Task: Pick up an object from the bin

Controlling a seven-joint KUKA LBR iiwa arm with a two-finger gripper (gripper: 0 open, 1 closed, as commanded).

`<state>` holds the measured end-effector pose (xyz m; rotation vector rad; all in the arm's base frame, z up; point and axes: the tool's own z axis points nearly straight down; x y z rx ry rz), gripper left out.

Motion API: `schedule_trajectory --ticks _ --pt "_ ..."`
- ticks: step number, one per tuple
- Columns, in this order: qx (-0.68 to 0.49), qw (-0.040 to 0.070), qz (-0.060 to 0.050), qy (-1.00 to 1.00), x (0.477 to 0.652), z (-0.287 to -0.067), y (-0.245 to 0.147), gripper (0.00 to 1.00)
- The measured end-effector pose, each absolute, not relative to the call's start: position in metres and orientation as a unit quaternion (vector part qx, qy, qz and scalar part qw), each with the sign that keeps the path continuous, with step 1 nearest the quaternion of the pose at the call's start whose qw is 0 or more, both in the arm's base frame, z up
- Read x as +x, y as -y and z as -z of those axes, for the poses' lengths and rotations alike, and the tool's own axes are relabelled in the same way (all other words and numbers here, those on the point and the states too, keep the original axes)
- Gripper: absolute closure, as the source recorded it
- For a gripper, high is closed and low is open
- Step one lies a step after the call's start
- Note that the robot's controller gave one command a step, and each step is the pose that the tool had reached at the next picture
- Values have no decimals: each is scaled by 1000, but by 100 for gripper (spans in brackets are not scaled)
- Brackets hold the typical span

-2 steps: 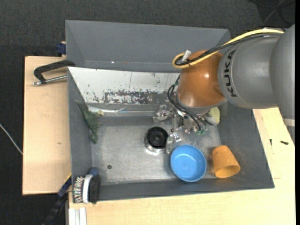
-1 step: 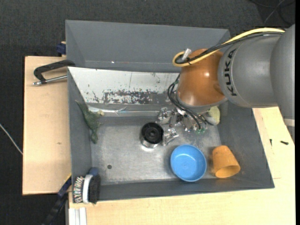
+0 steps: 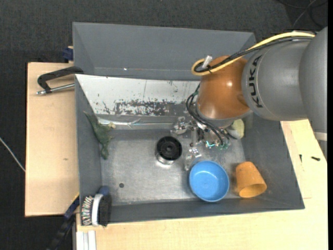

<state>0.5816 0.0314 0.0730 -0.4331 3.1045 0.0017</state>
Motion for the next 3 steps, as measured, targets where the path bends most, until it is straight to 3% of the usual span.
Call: schedule_trajectory --ticks 1,2,3 --pt "-131 1 -2 -991 563 -74 -90 0" --pt "-128 5 -2 -992 566 -76 -87 100" --pt "-211 7 0 -978 553 -214 -79 100"
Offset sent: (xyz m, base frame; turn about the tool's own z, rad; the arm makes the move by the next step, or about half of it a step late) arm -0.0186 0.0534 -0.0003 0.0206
